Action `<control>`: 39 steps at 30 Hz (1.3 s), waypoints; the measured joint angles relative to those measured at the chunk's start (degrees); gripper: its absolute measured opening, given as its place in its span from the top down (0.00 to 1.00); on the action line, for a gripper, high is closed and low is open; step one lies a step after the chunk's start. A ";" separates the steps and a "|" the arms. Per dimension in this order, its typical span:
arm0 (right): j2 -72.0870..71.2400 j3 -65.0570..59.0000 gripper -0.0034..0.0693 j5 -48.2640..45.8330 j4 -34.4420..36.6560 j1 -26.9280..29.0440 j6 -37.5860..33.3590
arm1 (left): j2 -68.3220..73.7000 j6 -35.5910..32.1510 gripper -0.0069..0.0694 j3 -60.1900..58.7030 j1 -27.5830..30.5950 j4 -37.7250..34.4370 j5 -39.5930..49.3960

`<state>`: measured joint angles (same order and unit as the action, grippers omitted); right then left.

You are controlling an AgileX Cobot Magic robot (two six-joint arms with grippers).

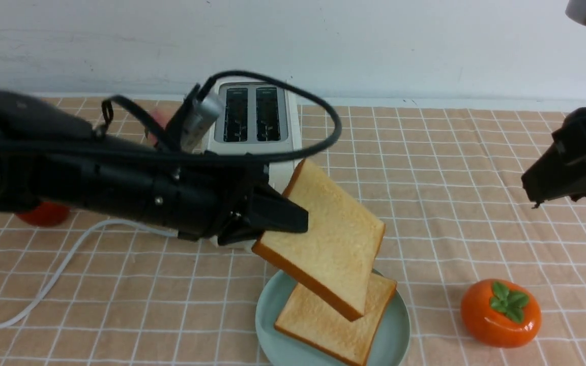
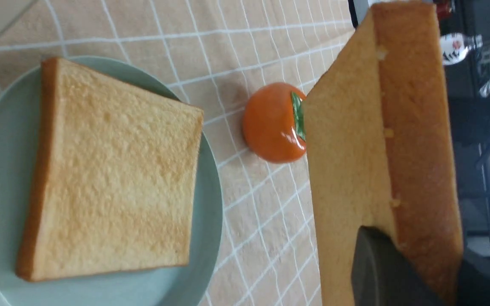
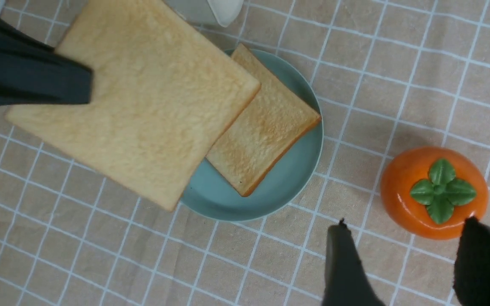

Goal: Take toasted bread from bread machine on light coffee tablecloth place on plate.

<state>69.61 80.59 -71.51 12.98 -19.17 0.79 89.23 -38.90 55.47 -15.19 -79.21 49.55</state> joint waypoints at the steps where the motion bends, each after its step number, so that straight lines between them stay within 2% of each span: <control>1: 0.00 0.00 0.46 0.00 0.00 0.00 0.00 | 0.68 -1.96 0.81 -0.81 -0.26 -1.50 -1.18; 6: 0.00 0.00 0.46 0.00 -0.07 0.00 0.00 | 5.23 -7.97 0.81 -2.60 -5.01 -6.82 -8.89; 10: 0.00 0.00 0.46 -0.06 -0.14 0.00 0.00 | 7.59 -9.76 0.80 -2.60 -8.51 -6.62 -13.26; 13: 0.00 0.00 0.46 -0.25 -0.14 0.00 0.00 | 9.18 -10.07 0.76 -2.64 -10.37 -6.36 -18.63; 16: 0.00 0.00 0.46 -0.25 -0.14 0.00 0.00 | 9.43 -9.89 0.66 -2.78 -10.77 -5.93 -22.27; 18: 0.00 0.00 0.46 -0.25 -0.14 0.00 0.00 | 9.43 -9.70 0.54 -2.78 -10.82 -4.19 -23.18; 19: 0.00 0.00 0.46 -0.25 -0.14 0.00 0.00 | 9.43 -8.71 0.43 -2.78 -10.82 -2.09 -23.33; 22: 0.00 0.00 0.46 -0.25 -0.14 0.00 0.00 | 9.43 -5.12 0.26 -2.78 -10.82 3.15 -22.88; 25: 0.00 0.00 0.46 -0.25 -0.14 0.00 0.00 | 9.43 2.01 0.08 -2.78 -10.82 13.96 -21.33; 28: 0.00 0.00 0.46 -0.25 -0.14 0.00 0.00 | 8.58 11.24 0.04 -2.70 -10.82 26.65 -19.24; 31: 0.00 0.00 0.46 -0.25 -0.14 0.00 0.00 | 7.16 21.58 0.04 -1.90 -10.82 36.88 -16.74; 32: 0.00 0.00 0.46 -0.25 -0.14 0.00 0.00 | 5.77 29.81 0.05 -0.81 -10.82 45.67 -14.66; 36: 0.00 0.00 0.46 -0.25 -0.14 0.00 0.15 | 1.49 48.03 0.11 3.22 -10.82 66.51 -8.34; 39: 0.00 0.00 0.46 -0.25 -0.63 0.00 0.44 | -3.28 60.69 0.19 6.22 -10.82 79.94 -2.12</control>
<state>69.61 80.59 -71.76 12.35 -19.17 1.23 85.96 21.78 61.69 -26.01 0.73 47.43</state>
